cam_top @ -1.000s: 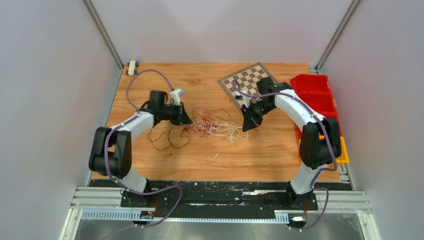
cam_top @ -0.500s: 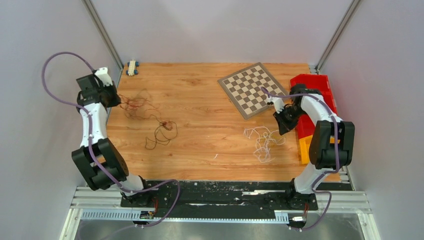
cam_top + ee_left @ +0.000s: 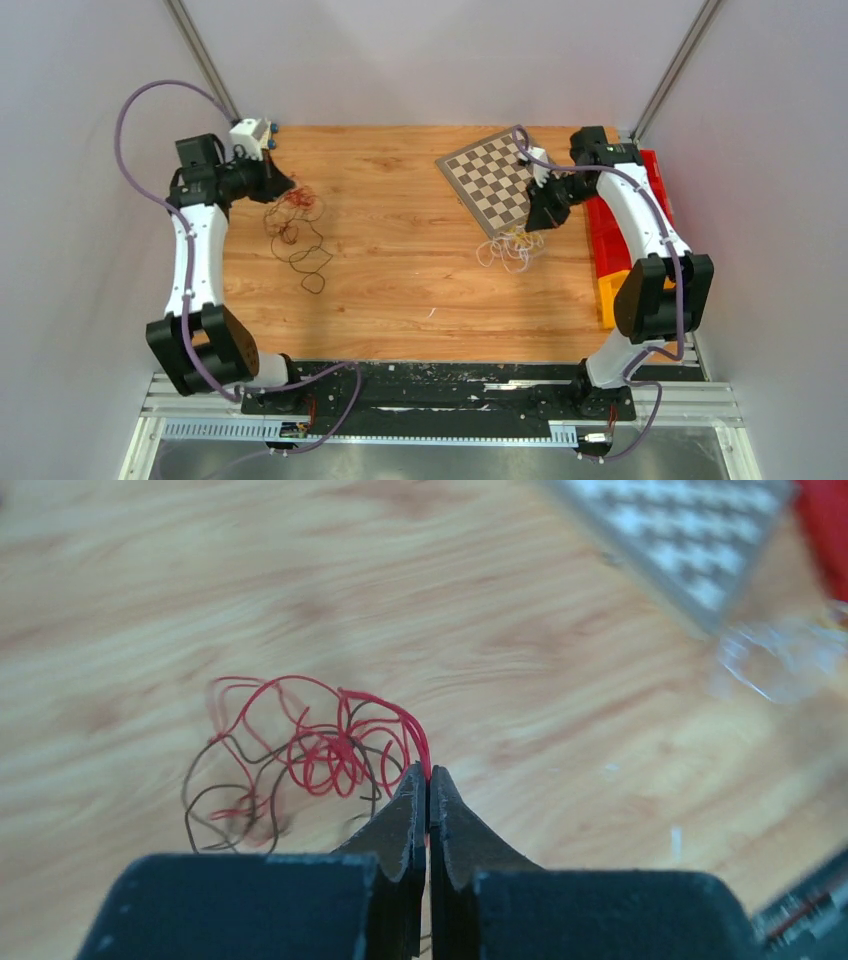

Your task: Untangle the cables

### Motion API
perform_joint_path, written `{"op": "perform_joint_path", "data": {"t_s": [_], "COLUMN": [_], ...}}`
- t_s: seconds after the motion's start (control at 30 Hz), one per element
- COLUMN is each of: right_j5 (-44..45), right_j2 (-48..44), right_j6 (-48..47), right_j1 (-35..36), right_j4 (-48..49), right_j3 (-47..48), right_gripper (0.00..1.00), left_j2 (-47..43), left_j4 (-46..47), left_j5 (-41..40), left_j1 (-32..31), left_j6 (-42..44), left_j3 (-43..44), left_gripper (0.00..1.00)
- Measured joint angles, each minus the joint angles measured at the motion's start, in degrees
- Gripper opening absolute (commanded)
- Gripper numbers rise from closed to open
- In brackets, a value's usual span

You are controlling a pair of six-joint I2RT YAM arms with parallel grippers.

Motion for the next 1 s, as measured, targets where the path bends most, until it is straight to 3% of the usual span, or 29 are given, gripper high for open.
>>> {"op": "perform_joint_path", "data": {"t_s": [0.07, 0.13, 0.17, 0.2, 0.23, 0.3, 0.37, 0.43, 0.57, 0.63, 0.8, 1.0], "right_j5": [-4.83, -8.92, -10.86, -12.31, -13.44, -13.94, -12.35, -9.05, -4.07, -3.52, -6.88, -8.83], "right_j2": [-1.01, -2.23, -2.89, -3.45, -3.89, -3.96, -2.54, 0.68, 6.58, 7.65, 6.27, 7.34], "right_j6": [1.88, 3.58, 4.57, 5.51, 6.75, 8.26, 9.55, 10.49, 12.55, 13.90, 15.98, 19.93], "right_j1": [3.96, 7.26, 8.98, 10.67, 12.31, 14.16, 14.64, 14.21, 12.94, 12.52, 14.47, 18.49], "right_j4": [0.07, 0.50, 0.96, 1.46, 2.56, 4.96, 6.51, 8.57, 11.32, 12.09, 15.58, 21.79], "right_j3": [3.48, 5.09, 5.22, 4.96, 4.04, 0.87, -2.73, -6.38, -10.84, -11.72, -12.13, -12.48], "right_gripper": [0.00, 0.00, 0.04, 0.08, 0.13, 0.28, 0.33, 0.34, 0.56, 0.61, 0.61, 0.58], "left_j2": [-4.04, -8.68, -9.97, -10.78, -10.97, -9.64, -7.15, -6.23, -7.82, -9.33, -8.83, 0.92], "left_j4": [0.81, 1.97, 2.29, 2.45, 2.43, 2.36, 1.75, 0.87, 1.20, 2.27, 7.32, 18.12], "left_j5": [3.37, 6.38, 7.08, 7.08, 6.69, 4.76, 2.54, 0.63, -0.35, 0.85, 3.82, 2.03], "left_j1": [-4.81, -8.44, -8.98, -9.09, -9.07, -9.09, -9.35, -10.12, -16.17, -21.05, -34.07, -46.69], "left_j6": [-0.22, -0.26, -0.20, 0.39, 1.29, 2.71, 3.69, 4.90, 7.61, 8.57, 7.72, 3.48], "left_j3": [-1.36, -4.74, -6.36, -8.39, -9.94, -12.61, -14.71, -16.09, -17.00, -18.40, -23.17, -26.53], "left_gripper": [0.00, 0.11, 0.28, 0.37, 0.57, 0.77, 0.90, 0.93, 0.92, 0.88, 0.78, 0.74]}}
